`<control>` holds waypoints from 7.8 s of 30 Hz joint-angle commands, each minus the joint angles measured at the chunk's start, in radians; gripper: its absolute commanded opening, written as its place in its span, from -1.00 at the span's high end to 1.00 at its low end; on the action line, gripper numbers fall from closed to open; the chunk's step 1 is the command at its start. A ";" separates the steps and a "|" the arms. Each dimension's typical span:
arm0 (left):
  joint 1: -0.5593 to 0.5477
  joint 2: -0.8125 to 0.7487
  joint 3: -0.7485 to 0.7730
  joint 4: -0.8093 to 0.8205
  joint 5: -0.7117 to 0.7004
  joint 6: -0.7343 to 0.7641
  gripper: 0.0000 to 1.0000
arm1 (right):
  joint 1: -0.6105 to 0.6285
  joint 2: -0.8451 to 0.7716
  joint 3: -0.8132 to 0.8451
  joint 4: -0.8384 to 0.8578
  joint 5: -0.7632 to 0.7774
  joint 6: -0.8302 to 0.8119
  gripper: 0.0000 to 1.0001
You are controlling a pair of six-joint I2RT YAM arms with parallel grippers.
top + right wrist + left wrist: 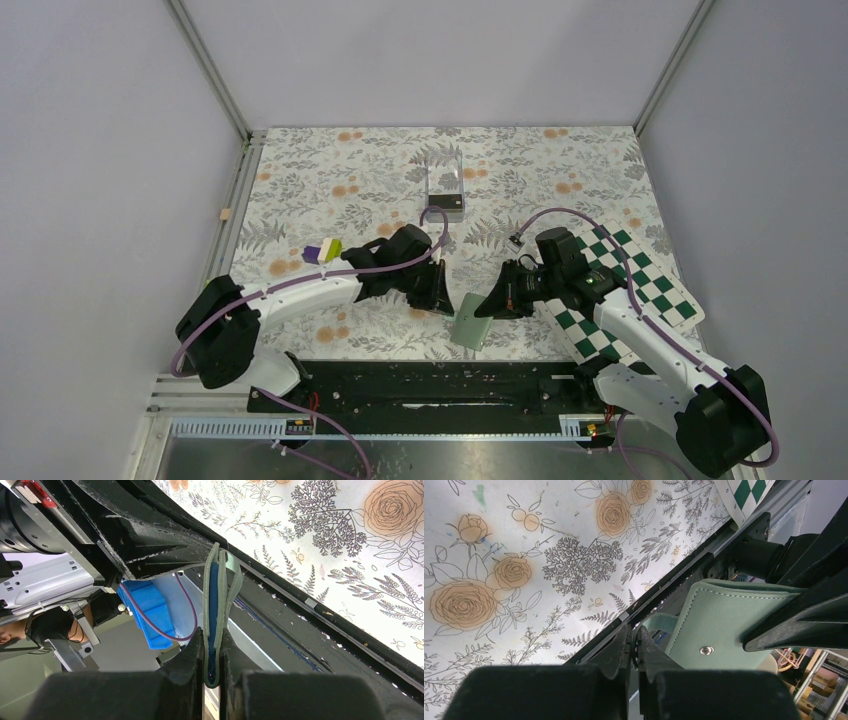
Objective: Put the credit cards into the card holder
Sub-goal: Open the card holder, then turn over the card slot in the card holder.
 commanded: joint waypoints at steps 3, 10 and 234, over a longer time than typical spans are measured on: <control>-0.004 -0.022 0.022 0.044 0.023 -0.004 1.00 | 0.003 0.003 0.041 0.012 -0.021 -0.009 1.00; -0.002 -0.025 0.039 0.008 0.024 0.001 0.15 | 0.003 0.016 0.066 0.015 -0.025 -0.010 1.00; 0.047 -0.354 0.035 -0.086 0.078 0.043 -0.29 | 0.061 -0.028 0.147 0.369 0.033 -0.023 1.00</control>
